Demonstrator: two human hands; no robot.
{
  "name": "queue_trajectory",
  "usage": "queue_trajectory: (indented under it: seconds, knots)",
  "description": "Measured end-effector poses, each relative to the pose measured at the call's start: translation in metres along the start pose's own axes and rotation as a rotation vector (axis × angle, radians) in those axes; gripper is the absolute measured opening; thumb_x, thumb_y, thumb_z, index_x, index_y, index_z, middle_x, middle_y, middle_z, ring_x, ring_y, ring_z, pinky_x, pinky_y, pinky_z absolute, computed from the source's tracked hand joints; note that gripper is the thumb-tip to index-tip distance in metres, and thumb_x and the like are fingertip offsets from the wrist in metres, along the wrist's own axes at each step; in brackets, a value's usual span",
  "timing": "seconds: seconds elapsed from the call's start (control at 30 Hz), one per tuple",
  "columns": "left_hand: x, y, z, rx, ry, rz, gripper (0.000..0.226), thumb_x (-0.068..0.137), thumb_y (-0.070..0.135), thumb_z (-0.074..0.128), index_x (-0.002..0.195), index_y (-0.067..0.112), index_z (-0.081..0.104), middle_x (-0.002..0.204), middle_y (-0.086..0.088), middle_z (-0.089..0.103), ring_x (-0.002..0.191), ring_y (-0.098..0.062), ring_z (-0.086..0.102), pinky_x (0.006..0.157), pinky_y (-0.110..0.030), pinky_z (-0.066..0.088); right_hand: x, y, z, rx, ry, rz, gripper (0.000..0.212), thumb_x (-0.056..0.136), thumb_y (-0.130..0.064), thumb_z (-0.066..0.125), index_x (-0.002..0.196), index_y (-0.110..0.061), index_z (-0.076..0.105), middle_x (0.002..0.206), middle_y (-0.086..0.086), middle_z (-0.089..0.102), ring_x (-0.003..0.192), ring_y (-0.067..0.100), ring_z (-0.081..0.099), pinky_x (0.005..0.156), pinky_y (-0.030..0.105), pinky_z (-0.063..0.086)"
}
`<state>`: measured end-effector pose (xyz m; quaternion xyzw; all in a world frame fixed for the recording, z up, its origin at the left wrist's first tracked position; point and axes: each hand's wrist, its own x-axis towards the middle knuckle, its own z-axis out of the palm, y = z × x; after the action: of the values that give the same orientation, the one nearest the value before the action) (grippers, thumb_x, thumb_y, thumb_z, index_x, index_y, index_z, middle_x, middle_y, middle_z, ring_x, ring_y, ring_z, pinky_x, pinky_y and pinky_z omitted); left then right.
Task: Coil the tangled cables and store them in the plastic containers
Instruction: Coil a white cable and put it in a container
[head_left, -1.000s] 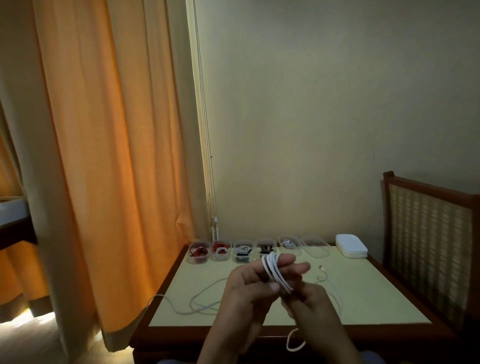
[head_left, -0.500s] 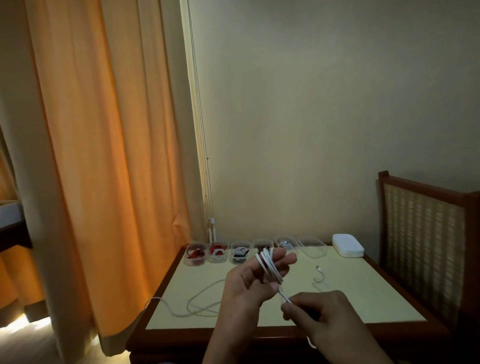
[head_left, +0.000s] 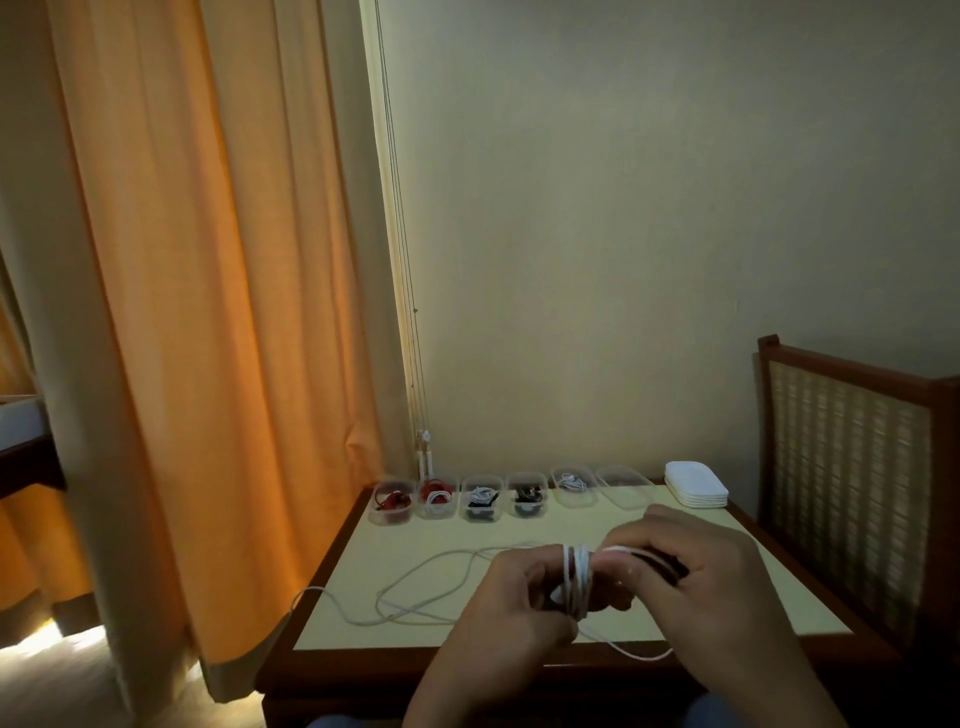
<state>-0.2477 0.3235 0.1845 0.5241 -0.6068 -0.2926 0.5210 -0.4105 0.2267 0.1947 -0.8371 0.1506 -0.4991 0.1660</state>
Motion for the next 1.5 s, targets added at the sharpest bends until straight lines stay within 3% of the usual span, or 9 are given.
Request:
queue_trajectory:
  seconds: [0.3, 0.43, 0.57, 0.7, 0.8, 0.93, 1.1, 1.33, 1.5]
  knots:
    - [-0.010, 0.008, -0.015, -0.365, -0.258, -0.014, 0.041, 0.070, -0.015, 0.046, 0.104, -0.012, 0.069, 0.099, -0.032, 0.069, 0.101, -0.035, 0.070, 0.092, -0.039, 0.054, 0.013, 0.004, 0.019, 0.340, 0.140, 0.163, 0.006, 0.071, -0.025, 0.078, 0.070, -0.030, 0.080, 0.074, -0.011, 0.073, 0.073, 0.006, 0.069, 0.064, 0.011, 0.048]
    - [-0.004, -0.001, -0.011, -0.589, -0.176, 0.081, 0.041, 0.070, -0.011, 0.047, 0.104, -0.007, 0.069, 0.096, -0.024, 0.070, 0.098, -0.037, 0.069, 0.090, -0.042, 0.054, 0.006, 0.020, 0.035, 0.393, 0.058, 0.278, 0.028, 0.084, -0.006, 0.077, 0.079, -0.034, 0.079, 0.075, -0.007, 0.073, 0.071, 0.007, 0.068, 0.064, 0.014, 0.048]
    - [0.003, -0.008, -0.008, -0.712, -0.038, 0.116, 0.042, 0.070, -0.002, 0.055, 0.108, -0.008, 0.073, 0.100, -0.025, 0.074, 0.100, -0.035, 0.070, 0.091, -0.041, 0.055, -0.008, 0.016, 0.053, 0.499, -0.038, 0.308, 0.015, 0.084, -0.043, 0.065, 0.084, -0.038, 0.079, 0.067, -0.009, 0.068, 0.058, 0.001, 0.057, 0.055, 0.012, 0.041]
    - [0.006, -0.008, -0.002, -0.819, 0.026, 0.142, 0.047, 0.073, -0.007, 0.053, 0.118, -0.014, 0.067, 0.114, -0.035, 0.069, 0.118, -0.046, 0.065, 0.097, -0.041, 0.055, -0.015, 0.019, 0.055, 0.407, -0.091, 0.350, 0.028, 0.097, -0.023, 0.065, 0.083, -0.044, 0.076, 0.055, -0.005, 0.058, 0.050, 0.001, 0.046, 0.050, 0.017, 0.036]
    - [0.010, -0.005, -0.001, -0.834, 0.106, 0.195, 0.046, 0.079, -0.007, 0.050, 0.122, -0.014, 0.064, 0.124, -0.036, 0.065, 0.124, -0.045, 0.062, 0.099, -0.039, 0.054, -0.019, 0.014, 0.048, 0.409, -0.180, 0.318, 0.018, 0.094, -0.035, 0.060, 0.091, -0.039, 0.077, 0.057, -0.005, 0.057, 0.054, 0.003, 0.048, 0.054, 0.021, 0.038]
    - [0.014, -0.010, 0.004, -0.725, 0.201, 0.217, 0.046, 0.084, -0.007, 0.049, 0.129, -0.007, 0.061, 0.127, -0.027, 0.067, 0.128, -0.038, 0.061, 0.108, -0.037, 0.050, -0.023, 0.015, 0.040, 0.257, -0.246, 0.309, 0.014, 0.090, -0.047, 0.063, 0.089, -0.043, 0.076, 0.075, 0.000, 0.072, 0.069, 0.014, 0.064, 0.068, 0.034, 0.051]
    - [0.017, -0.013, -0.002, -0.407, 0.382, 0.232, 0.039, 0.090, -0.009, 0.053, 0.123, 0.008, 0.067, 0.119, -0.008, 0.075, 0.122, -0.021, 0.067, 0.109, -0.031, 0.049, -0.024, 0.016, 0.021, 0.113, -0.391, 0.290, 0.013, 0.094, -0.036, 0.068, 0.084, -0.040, 0.075, 0.073, -0.004, 0.071, 0.072, 0.014, 0.065, 0.068, 0.028, 0.050]
    - [0.015, -0.013, -0.001, 0.106, 0.258, 0.038, 0.049, 0.089, -0.014, 0.053, 0.117, 0.022, 0.072, 0.112, 0.011, 0.076, 0.118, -0.002, 0.065, 0.108, -0.034, 0.051, -0.020, 0.015, 0.008, -0.005, -0.285, 0.076, 0.007, 0.091, -0.031, 0.073, 0.087, -0.035, 0.076, 0.072, -0.017, 0.066, 0.067, 0.009, 0.063, 0.057, 0.019, 0.045]
    - [0.007, -0.006, 0.002, 0.223, 0.070, -0.011, 0.041, 0.089, -0.008, 0.053, 0.099, 0.022, 0.078, 0.087, 0.019, 0.074, 0.084, 0.007, 0.065, 0.075, -0.009, 0.047, -0.016, 0.019, 0.005, -0.121, -0.084, -0.079, 0.011, 0.088, -0.029, 0.076, 0.098, -0.031, 0.080, 0.076, -0.020, 0.063, 0.068, 0.002, 0.060, 0.059, 0.021, 0.047]
